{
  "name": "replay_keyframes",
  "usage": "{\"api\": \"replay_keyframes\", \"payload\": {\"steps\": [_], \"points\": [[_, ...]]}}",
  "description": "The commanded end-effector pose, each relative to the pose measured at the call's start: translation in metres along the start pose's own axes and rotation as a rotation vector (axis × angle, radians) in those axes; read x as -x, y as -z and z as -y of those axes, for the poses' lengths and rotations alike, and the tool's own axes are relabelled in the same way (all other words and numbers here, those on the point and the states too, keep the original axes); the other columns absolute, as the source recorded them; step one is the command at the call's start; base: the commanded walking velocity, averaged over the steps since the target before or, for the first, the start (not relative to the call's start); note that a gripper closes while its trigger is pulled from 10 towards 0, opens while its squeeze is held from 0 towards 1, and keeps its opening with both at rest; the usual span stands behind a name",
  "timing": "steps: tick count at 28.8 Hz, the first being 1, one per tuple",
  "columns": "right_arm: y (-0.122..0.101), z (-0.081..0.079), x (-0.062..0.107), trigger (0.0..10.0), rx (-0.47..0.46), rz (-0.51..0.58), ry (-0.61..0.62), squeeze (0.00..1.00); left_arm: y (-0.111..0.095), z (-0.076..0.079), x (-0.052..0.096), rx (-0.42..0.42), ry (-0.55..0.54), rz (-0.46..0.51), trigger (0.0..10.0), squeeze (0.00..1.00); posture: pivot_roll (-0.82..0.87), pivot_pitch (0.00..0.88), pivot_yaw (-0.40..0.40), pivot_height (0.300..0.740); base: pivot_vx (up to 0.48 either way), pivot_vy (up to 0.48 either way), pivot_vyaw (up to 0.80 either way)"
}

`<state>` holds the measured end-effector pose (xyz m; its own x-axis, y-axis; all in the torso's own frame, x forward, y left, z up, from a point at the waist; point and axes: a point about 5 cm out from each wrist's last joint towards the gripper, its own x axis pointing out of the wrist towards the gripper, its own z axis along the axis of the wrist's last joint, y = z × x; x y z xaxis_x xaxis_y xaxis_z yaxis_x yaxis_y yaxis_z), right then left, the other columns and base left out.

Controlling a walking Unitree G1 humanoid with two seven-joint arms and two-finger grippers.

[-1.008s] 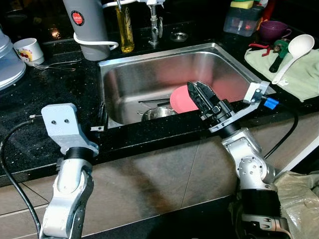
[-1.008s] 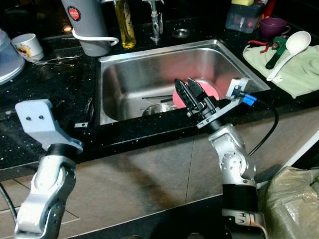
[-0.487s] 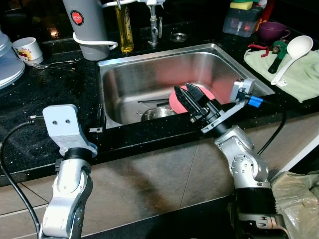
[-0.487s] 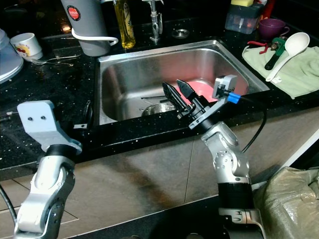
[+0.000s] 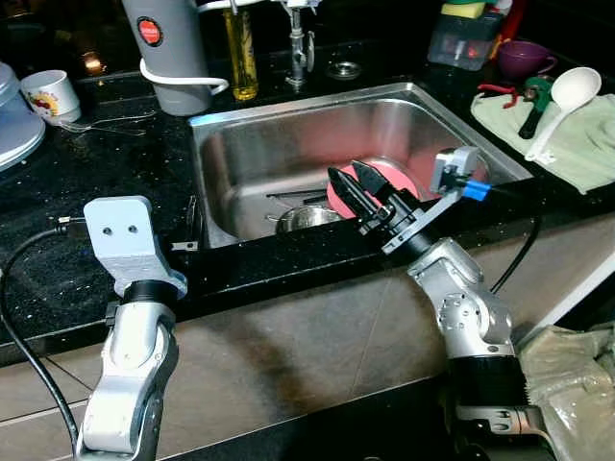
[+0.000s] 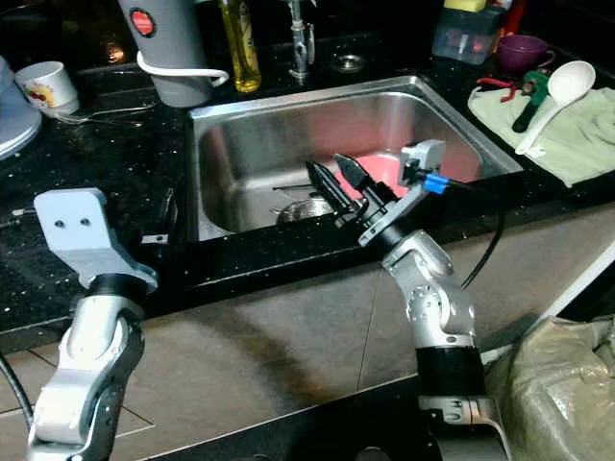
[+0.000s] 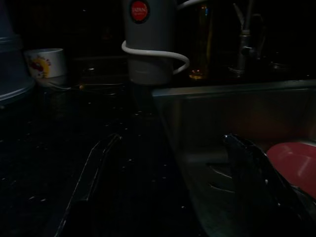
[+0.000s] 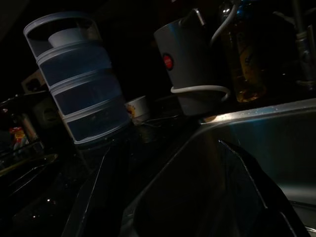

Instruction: Kitchen organization

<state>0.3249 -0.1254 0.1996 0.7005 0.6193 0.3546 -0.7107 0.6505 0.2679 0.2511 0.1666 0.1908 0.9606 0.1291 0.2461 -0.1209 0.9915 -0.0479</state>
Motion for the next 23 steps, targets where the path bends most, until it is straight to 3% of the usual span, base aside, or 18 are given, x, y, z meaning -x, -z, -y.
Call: {"api": "replay_keyframes", "payload": {"steps": [1,12,23], "points": [[-0.0007,0.0003,-0.0022,10.0,0.008,0.008,0.006,0.00,0.0053,-0.0008,-0.0009,-0.013,-0.004,-0.027,10.0,0.00,0.01,0.017,-0.013,0.740,0.000,0.319,0.00],[-0.0043,-0.0002,-0.0024,10.0,-0.013,0.033,-0.002,0.00,0.0055,0.0004,-0.0021,-0.017,0.001,-0.030,10.0,0.00,0.01,0.021,-0.006,0.740,0.000,0.334,0.60],[-0.0040,0.0016,-0.0037,10.0,-0.024,0.039,0.026,0.00,0.0054,0.0015,-0.0028,-0.017,0.006,-0.032,10.0,0.00,0.02,0.023,-0.002,0.740,0.000,0.346,0.00]]}}
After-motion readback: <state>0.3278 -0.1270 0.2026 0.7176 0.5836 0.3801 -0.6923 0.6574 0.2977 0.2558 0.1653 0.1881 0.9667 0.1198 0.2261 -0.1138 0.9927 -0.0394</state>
